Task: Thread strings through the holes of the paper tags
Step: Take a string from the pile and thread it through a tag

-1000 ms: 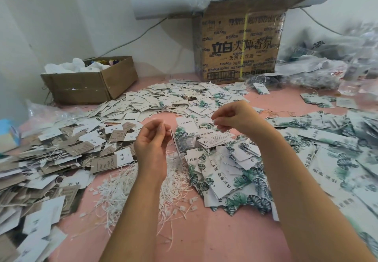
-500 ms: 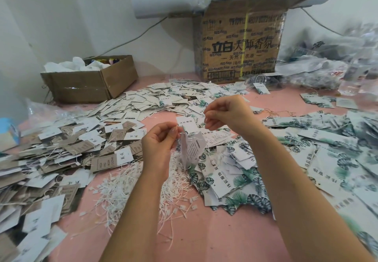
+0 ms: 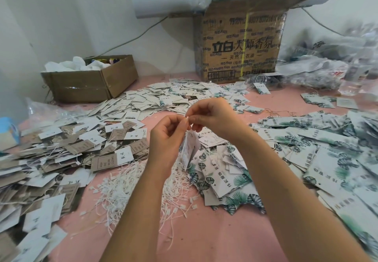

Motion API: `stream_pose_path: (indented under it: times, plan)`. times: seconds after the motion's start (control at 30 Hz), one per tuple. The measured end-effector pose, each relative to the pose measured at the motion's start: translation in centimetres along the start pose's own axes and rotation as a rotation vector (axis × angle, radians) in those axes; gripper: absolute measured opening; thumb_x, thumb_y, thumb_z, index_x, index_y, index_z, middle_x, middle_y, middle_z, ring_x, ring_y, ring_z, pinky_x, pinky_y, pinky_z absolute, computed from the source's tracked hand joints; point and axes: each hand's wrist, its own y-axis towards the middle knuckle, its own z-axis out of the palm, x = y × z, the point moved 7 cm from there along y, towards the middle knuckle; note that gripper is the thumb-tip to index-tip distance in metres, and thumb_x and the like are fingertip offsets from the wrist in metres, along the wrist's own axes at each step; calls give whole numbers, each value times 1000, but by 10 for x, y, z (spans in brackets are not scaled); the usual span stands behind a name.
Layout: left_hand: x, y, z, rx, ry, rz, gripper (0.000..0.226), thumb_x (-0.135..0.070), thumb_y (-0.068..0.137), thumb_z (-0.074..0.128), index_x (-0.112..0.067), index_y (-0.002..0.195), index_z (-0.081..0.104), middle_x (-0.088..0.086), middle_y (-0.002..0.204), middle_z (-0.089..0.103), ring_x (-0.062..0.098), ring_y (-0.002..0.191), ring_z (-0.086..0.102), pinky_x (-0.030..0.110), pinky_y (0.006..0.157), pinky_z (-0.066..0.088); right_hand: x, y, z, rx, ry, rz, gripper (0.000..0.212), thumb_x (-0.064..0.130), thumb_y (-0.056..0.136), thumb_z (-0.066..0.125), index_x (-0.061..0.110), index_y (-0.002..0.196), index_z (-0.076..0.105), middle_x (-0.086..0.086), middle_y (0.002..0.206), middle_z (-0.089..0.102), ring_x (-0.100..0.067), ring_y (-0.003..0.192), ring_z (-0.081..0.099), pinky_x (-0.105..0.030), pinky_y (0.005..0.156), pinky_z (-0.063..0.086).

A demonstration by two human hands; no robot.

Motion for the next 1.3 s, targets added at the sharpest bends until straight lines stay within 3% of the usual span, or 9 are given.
stream_pose_path:
  times: [0.43, 0.73, 0.93, 1.13, 1.3]
  plan:
    - [-5, 0, 1, 22, 68, -9, 11, -7, 91, 57, -14, 85, 62, -12, 64, 62, -5, 57, 52, 10, 54, 40, 2, -1, -5, -37, 40, -19, 18, -6, 80, 64, 11, 77, 66, 11, 52, 61, 1, 50, 55, -14, 55, 47]
    - [-4, 2, -3, 39, 225, 22, 13, -9, 91, 58, -19, 83, 63, -9, 67, 58, -4, 55, 48, 10, 53, 38, 5, -2, -5, -38, -12, -2, 20, -4, 77, 69, 9, 92, 70, -4, 62, 63, 1, 50, 55, -14, 56, 49]
    - [-4, 3, -4, 34, 254, 35, 16, -12, 90, 59, -24, 81, 62, -16, 62, 59, -6, 56, 49, 10, 52, 38, 4, -2, -5, -32, -14, 30, 12, -2, 79, 68, 9, 81, 70, -3, 61, 64, -2, 49, 56, -15, 54, 49]
    - [-5, 2, -4, 52, 279, 29, 16, -9, 89, 61, -23, 81, 63, -7, 71, 62, -3, 61, 53, 10, 54, 40, 1, -2, -3, -5, -20, 41, 10, 0, 78, 70, 9, 81, 68, 0, 63, 66, -5, 52, 59, -17, 56, 52]
    - [-8, 2, -3, 90, 269, 37, 17, -10, 86, 64, -25, 79, 63, -8, 72, 64, 1, 67, 57, 11, 57, 43, -4, -2, -5, 5, 58, 61, 14, -3, 74, 71, 9, 70, 67, 5, 55, 64, -8, 50, 60, -20, 54, 53]
